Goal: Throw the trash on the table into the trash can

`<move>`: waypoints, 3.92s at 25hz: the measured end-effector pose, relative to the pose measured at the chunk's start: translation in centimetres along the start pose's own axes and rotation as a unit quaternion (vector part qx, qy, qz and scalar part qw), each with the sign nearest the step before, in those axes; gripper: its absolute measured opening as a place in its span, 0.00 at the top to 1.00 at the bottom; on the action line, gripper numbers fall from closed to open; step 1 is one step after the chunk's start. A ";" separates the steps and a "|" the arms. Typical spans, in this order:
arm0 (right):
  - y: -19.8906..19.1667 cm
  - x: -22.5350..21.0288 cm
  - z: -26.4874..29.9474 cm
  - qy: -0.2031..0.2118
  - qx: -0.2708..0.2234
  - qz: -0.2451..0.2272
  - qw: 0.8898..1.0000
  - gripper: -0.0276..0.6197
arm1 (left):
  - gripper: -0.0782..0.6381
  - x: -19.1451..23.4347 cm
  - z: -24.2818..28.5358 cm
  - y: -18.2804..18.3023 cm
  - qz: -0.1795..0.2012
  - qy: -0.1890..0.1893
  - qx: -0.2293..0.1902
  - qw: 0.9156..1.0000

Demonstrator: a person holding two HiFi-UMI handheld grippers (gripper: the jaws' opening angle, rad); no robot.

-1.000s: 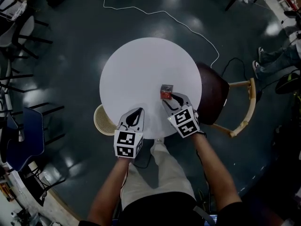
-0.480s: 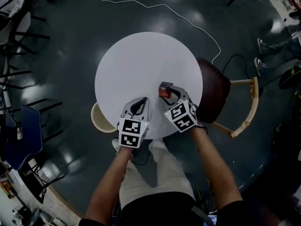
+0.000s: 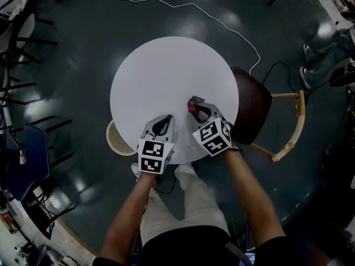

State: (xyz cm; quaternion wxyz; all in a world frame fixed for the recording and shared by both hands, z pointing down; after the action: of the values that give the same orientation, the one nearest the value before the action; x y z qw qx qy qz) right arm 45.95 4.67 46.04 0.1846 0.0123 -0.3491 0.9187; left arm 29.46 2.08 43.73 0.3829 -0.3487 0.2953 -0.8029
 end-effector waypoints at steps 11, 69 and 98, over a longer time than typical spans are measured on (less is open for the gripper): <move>-0.2 0.1 -0.6 0.004 -0.002 0.019 1.000 0.86 | 0.87 -0.3 -0.1 -0.2 -0.004 0.001 -0.002 1.000; 10.2 22.8 -3.6 0.078 -0.057 0.042 0.994 0.87 | 0.87 8.0 -23.0 -9.8 -0.066 0.090 -0.052 0.992; 13.5 39.2 1.7 0.137 -0.052 0.012 0.989 0.87 | 0.87 15.1 -34.1 -21.5 -0.124 0.141 -0.064 0.980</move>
State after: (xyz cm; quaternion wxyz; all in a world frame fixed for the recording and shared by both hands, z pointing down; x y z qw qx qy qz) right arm 4.56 7.19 44.68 0.2206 -0.1278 -0.3682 0.8941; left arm -13.16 8.26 44.85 0.2117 -0.2898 0.3516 -0.8646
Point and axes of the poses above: the fingertips, and each gripper's own axes: z forward along the fingers, x to its left, y out of its top, the point moved 10 cm from there along -z, backward along the fingers, and after that the axes turned 10 degrees about -y, right-handed, at the moved point
